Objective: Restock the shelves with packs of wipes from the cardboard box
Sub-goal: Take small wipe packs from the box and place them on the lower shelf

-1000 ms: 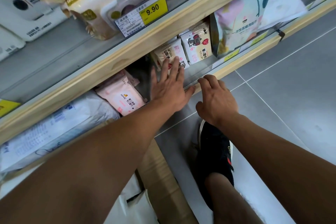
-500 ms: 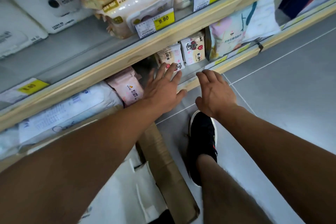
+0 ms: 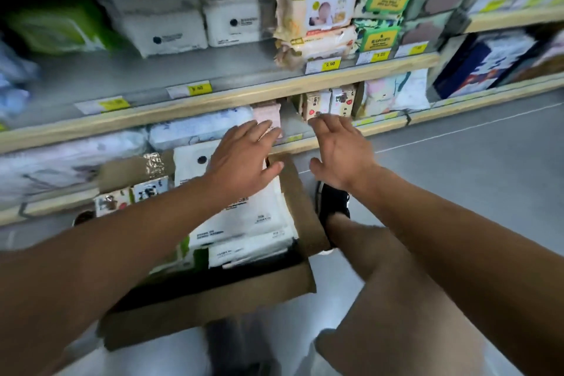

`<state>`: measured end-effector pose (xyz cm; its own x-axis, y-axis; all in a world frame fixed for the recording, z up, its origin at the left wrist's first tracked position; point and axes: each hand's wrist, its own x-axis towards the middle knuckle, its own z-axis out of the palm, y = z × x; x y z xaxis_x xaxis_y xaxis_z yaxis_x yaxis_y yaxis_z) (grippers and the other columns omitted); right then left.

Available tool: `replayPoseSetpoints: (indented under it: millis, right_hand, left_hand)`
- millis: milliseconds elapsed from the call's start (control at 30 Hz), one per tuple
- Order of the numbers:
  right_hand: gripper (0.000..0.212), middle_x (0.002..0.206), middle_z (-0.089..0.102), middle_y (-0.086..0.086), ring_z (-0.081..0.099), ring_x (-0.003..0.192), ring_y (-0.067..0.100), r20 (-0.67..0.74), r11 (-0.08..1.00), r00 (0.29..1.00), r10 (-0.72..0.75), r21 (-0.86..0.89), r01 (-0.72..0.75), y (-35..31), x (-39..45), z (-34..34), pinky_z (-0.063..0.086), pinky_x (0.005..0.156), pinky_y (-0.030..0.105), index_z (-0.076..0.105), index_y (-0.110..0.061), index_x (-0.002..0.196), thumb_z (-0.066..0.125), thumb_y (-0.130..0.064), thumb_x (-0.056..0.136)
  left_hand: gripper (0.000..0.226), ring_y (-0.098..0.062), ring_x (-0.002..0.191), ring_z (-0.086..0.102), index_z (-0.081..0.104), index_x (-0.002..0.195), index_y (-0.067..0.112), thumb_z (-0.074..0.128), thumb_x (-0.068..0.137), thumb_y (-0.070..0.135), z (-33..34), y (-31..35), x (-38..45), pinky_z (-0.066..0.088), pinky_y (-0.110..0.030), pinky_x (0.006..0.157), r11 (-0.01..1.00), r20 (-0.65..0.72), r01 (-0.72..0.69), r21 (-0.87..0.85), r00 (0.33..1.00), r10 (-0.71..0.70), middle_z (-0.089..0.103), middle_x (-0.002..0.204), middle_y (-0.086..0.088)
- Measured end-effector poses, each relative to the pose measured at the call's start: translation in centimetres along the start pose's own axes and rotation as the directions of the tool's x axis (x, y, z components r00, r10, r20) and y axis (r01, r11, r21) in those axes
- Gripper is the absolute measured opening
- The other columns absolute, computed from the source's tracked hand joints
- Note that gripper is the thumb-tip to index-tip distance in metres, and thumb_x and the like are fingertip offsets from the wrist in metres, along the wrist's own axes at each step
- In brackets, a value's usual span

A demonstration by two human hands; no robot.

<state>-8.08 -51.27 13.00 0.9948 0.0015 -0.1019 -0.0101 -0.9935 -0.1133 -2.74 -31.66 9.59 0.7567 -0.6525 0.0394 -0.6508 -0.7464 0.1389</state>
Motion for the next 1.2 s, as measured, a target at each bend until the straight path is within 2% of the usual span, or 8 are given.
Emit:
replayPoseSetpoints:
  millis: [367, 433, 500, 567, 700, 833, 1000, 1200]
  right_hand:
    - [0.074, 0.152, 0.028, 0.004, 0.021, 0.141, 0.026, 0.084, 0.965, 0.962, -0.261, 0.045, 0.258, -17.5, -1.1, 3.3, 0.025, 0.113, 0.038, 0.024, -0.017, 0.149, 0.058, -0.036, 0.085]
    - [0.074, 0.153, 0.027, 0.006, 0.020, 0.142, 0.028, 0.128, 0.951, 0.942, -0.309, 0.060, 0.304, -19.9, -0.4, 4.4, 0.022, 0.116, 0.036, 0.025, -0.016, 0.149, 0.058, -0.034, 0.085]
    - [0.072, 0.152, 0.028, 0.007, 0.022, 0.141, 0.028, 0.174, 0.941, 0.925, -0.337, 0.068, 0.330, -21.8, 0.4, 5.5, 0.021, 0.115, 0.034, 0.027, -0.014, 0.148, 0.058, -0.031, 0.086]
    - [0.070, 0.149, 0.032, 0.006, 0.026, 0.138, 0.028, 0.203, 0.937, 0.914, -0.350, 0.085, 0.340, -23.3, 1.3, 6.5, 0.026, 0.113, 0.032, 0.029, -0.013, 0.147, 0.059, -0.028, 0.086]
    - [0.070, 0.149, 0.033, 0.006, 0.029, 0.136, 0.027, 0.247, 0.928, 0.894, -0.373, 0.092, 0.362, -25.6, 3.2, 8.7, 0.032, 0.111, 0.035, 0.031, -0.014, 0.146, 0.061, -0.029, 0.084]
    - [0.070, 0.147, 0.034, 0.008, 0.030, 0.136, 0.028, 0.297, 0.916, 0.868, -0.398, 0.073, 0.395, -27.4, 5.1, 10.8, 0.030, 0.112, 0.034, 0.033, -0.013, 0.146, 0.062, -0.027, 0.083]
    - [0.072, 0.149, 0.031, 0.005, 0.029, 0.135, 0.028, 0.357, 0.890, 0.831, -0.427, 0.001, 0.457, -29.3, 8.0, 13.1, 0.026, 0.111, 0.034, 0.028, -0.015, 0.147, 0.061, -0.031, 0.085]
    - [0.080, 0.154, 0.022, 0.002, 0.023, 0.139, 0.027, 0.400, 0.907, 0.848, -0.349, -0.082, 0.412, -31.1, 11.6, 16.0, 0.029, 0.111, 0.043, 0.021, -0.022, 0.148, 0.064, -0.035, 0.082]
  left_hand:
    - [0.076, -0.031, 0.135, 0.036, 0.039, 0.143, 0.015, 0.030, 0.083, 0.060, -1.7, -10.7, -15.1, 0.028, -0.045, 0.113, 0.976, 0.003, 0.214, -0.040, 0.977, -0.214, 0.038, 0.150, -0.009]
    - [0.074, -0.029, 0.135, 0.037, 0.039, 0.143, 0.016, 0.033, 0.083, 0.059, -1.5, -12.6, -16.9, 0.028, -0.041, 0.113, 0.963, -0.012, 0.262, -0.068, 0.965, -0.263, 0.039, 0.149, -0.007]
    - [0.068, -0.026, 0.135, 0.036, 0.039, 0.143, 0.019, 0.047, 0.086, 0.054, -1.0, -14.4, -18.5, 0.026, -0.037, 0.109, 0.948, -0.033, 0.311, -0.068, 0.949, -0.314, 0.038, 0.150, -0.002]
    - [0.067, -0.026, 0.134, 0.036, 0.039, 0.143, 0.019, 0.055, 0.086, 0.050, -0.3, -16.1, -19.9, 0.022, -0.037, 0.106, 0.939, -0.036, 0.336, -0.075, 0.940, -0.339, 0.038, 0.150, -0.001]
    - [0.072, -0.031, 0.133, 0.038, 0.039, 0.143, 0.016, 0.040, 0.083, 0.056, 2.0, -19.7, -21.4, 0.027, -0.045, 0.110, 0.918, 0.055, 0.382, -0.107, 0.924, -0.378, 0.038, 0.149, -0.006]
    - [0.077, -0.032, 0.131, 0.040, 0.039, 0.142, 0.015, 0.032, 0.079, 0.059, 4.4, -22.4, -22.0, 0.032, -0.048, 0.109, 0.901, 0.129, 0.418, -0.111, 0.906, -0.404, 0.039, 0.149, -0.009]
    - [0.071, -0.033, 0.132, 0.038, 0.038, 0.143, 0.014, 0.050, 0.081, 0.049, 7.0, -24.8, -20.9, 0.031, -0.047, 0.109, 0.887, 0.139, 0.439, -0.144, 0.896, -0.421, 0.039, 0.148, -0.009]
    - [0.074, -0.028, 0.142, 0.020, 0.030, 0.147, 0.018, 0.057, 0.082, 0.043, 10.1, -27.9, -20.0, 0.016, -0.047, 0.116, 0.885, 0.185, 0.455, -0.098, 0.882, -0.433, 0.027, 0.155, -0.007]
